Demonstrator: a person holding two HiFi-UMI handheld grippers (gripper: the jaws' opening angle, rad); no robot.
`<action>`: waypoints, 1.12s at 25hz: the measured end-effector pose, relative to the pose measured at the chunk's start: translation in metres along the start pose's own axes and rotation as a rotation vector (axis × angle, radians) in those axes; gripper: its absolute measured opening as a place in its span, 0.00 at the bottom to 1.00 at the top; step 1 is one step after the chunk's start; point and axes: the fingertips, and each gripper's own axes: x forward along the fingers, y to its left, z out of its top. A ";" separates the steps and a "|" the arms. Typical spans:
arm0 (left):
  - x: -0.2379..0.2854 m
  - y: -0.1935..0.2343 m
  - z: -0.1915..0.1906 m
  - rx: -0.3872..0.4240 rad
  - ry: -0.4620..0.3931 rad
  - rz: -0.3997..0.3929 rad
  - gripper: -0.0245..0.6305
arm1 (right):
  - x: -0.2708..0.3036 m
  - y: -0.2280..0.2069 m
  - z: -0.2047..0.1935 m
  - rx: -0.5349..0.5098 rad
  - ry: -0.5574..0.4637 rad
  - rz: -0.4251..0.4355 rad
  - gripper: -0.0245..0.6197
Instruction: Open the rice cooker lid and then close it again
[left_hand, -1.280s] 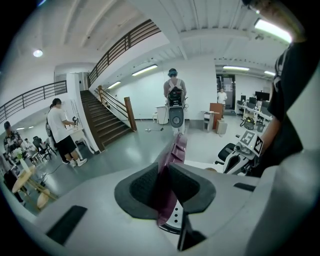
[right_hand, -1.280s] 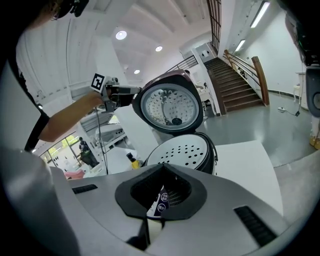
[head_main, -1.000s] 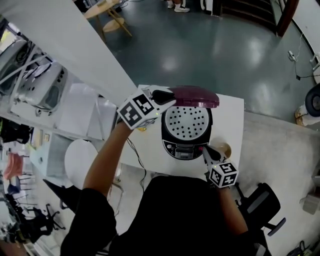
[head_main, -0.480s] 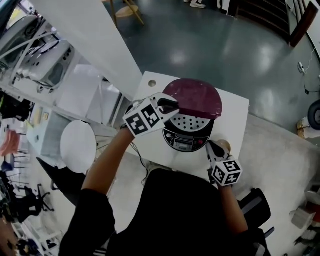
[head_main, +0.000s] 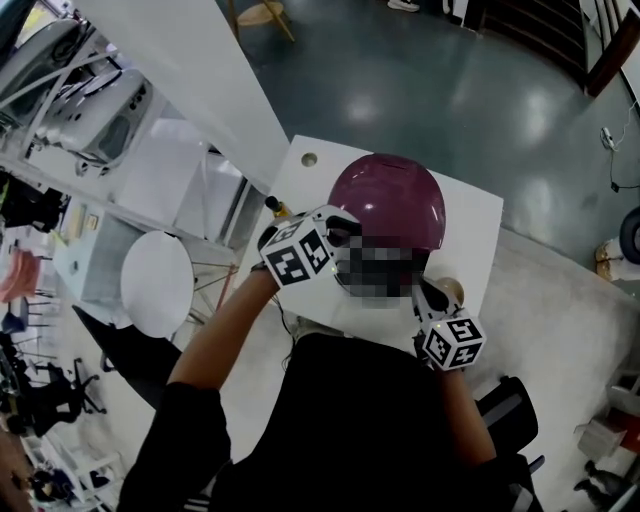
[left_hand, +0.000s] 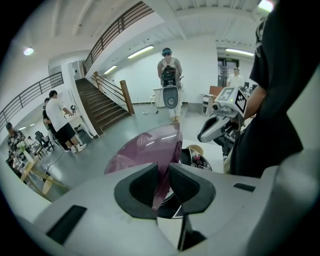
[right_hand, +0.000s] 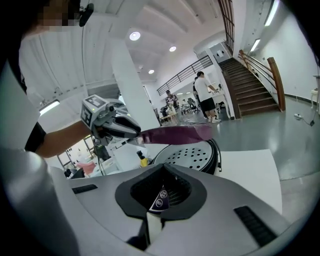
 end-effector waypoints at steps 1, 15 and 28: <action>0.002 -0.003 -0.004 -0.005 0.003 -0.004 0.14 | 0.002 0.004 0.001 0.003 -0.001 0.010 0.04; 0.021 -0.020 -0.035 -0.094 0.004 -0.054 0.14 | 0.009 0.013 0.000 -0.029 0.002 0.027 0.04; 0.044 -0.036 -0.059 -0.168 0.020 -0.058 0.13 | 0.009 0.008 -0.006 -0.016 0.010 0.034 0.04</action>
